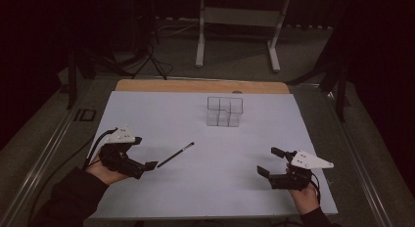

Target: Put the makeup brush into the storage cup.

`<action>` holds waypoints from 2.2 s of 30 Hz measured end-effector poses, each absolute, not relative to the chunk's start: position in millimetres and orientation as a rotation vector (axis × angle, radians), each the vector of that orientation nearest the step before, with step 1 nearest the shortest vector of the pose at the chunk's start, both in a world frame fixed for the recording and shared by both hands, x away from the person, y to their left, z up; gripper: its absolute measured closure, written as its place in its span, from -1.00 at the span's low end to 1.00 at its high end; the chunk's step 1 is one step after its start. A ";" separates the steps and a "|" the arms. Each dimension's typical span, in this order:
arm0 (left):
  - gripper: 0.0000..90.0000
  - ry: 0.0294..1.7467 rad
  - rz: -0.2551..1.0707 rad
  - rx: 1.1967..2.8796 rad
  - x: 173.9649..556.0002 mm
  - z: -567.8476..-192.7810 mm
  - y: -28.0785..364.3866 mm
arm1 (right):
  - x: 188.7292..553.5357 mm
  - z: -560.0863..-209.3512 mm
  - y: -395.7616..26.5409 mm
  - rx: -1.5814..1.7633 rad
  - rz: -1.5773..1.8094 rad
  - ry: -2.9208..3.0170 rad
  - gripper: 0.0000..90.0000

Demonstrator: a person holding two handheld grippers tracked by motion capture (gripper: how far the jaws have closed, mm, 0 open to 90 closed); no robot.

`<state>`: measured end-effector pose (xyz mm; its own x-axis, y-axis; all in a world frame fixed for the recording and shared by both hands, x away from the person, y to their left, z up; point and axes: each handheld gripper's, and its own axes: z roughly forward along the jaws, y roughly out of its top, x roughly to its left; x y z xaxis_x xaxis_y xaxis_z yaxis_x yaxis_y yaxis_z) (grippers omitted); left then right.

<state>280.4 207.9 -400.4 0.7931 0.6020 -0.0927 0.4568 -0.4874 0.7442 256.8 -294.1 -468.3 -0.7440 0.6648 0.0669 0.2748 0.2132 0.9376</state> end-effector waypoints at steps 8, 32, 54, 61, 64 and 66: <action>-0.97 0.767 0.208 2.234 291.7 -401.1 199.4 | 257.1 -468.8 -294.6 0.883 1.543 2.146 -0.73; -0.97 0.826 0.128 2.476 321.0 -420.3 169.2 | 256.8 -469.3 -294.0 0.880 1.540 2.155 -0.73; -0.76 0.903 -0.005 2.644 341.1 -447.6 142.1 | 256.9 -469.6 -293.4 0.878 1.532 2.163 -0.72; -0.64 0.920 -0.028 2.681 345.4 -454.0 137.3 | 257.0 -469.6 -293.4 0.884 1.528 2.165 -0.72; -0.53 0.911 -0.045 2.708 346.3 -457.5 134.7 | 257.0 -469.5 -293.5 0.881 1.529 2.165 -0.72; -0.45 0.926 -0.052 2.722 348.0 -459.7 134.0 | 257.0 -469.5 -293.4 0.878 1.528 2.166 -0.72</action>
<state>348.0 134.0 -459.7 0.7958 0.5939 -0.1182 0.6034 -0.7613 0.2373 257.0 -293.4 -469.5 -0.7479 0.6603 0.0680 0.2856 0.2275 0.9310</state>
